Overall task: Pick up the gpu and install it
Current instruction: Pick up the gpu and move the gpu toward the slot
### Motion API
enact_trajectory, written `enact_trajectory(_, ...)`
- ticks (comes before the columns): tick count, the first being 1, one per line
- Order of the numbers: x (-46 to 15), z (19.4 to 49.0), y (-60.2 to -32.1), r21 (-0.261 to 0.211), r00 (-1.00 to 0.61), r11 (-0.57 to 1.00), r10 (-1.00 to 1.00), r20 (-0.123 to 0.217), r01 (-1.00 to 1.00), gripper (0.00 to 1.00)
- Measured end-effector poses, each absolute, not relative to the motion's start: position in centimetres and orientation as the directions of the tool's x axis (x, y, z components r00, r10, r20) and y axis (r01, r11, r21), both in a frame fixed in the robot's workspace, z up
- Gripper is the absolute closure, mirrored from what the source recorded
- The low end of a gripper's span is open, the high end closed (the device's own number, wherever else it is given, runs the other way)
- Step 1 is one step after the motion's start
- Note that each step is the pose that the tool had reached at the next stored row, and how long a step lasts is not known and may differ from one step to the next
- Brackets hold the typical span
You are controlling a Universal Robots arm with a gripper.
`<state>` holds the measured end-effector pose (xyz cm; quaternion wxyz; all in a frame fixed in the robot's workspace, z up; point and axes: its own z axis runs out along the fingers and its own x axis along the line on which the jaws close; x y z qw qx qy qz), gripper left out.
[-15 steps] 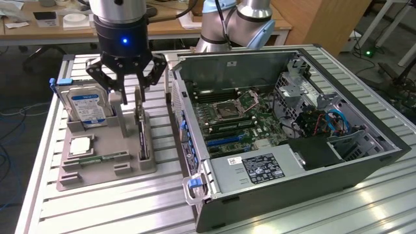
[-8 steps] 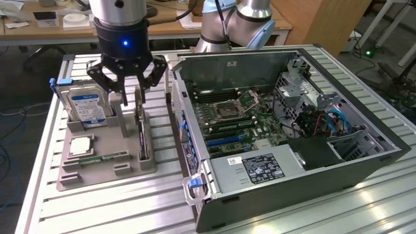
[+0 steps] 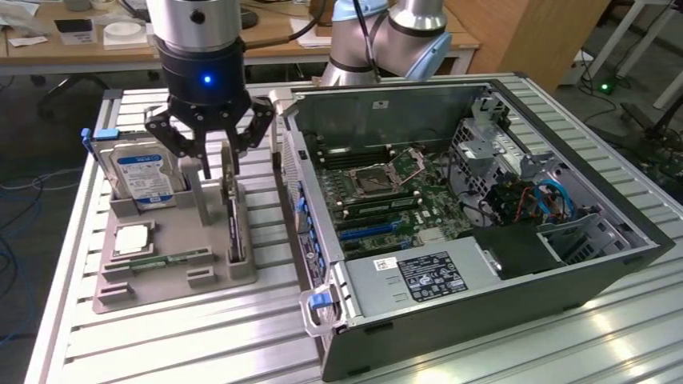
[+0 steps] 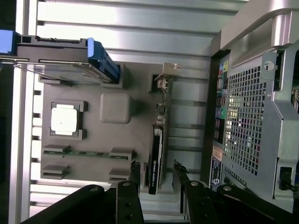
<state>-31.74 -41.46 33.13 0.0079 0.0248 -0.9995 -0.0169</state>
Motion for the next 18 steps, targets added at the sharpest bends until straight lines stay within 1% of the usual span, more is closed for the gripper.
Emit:
enact_trajectory(10, -31.7, 32.1, -41.6, 0.034, -0.999, 0.998, -0.05, 0.015, -0.05, 0.58)
enact_trajectory(11, -31.7, 32.0, -41.7, 0.034, -0.999, 0.998, -0.05, 0.015, -0.049, 0.52)
enact_trajectory(12, -31.7, 31.9, -41.7, 0.034, -0.999, 0.998, -0.05, 0.015, -0.049, 0.52)
enact_trajectory(13, -31.7, 31.8, -41.8, 0.034, -0.999, 0.998, -0.05, 0.015, -0.049, 0.46)
enact_trajectory(14, -31.7, 31.6, -41.8, 0.034, -0.999, 0.998, -0.05, 0.015, -0.049, 0.46)
enact_trajectory(15, -31.7, 31.5, -41.8, 0.034, -0.999, 0.998, -0.05, 0.015, -0.049, 0.39)
enact_trajectory(18, -31.7, 31.2, -41.9, 0.034, -0.999, 0.998, -0.05, 0.015, -0.049, 0.39)
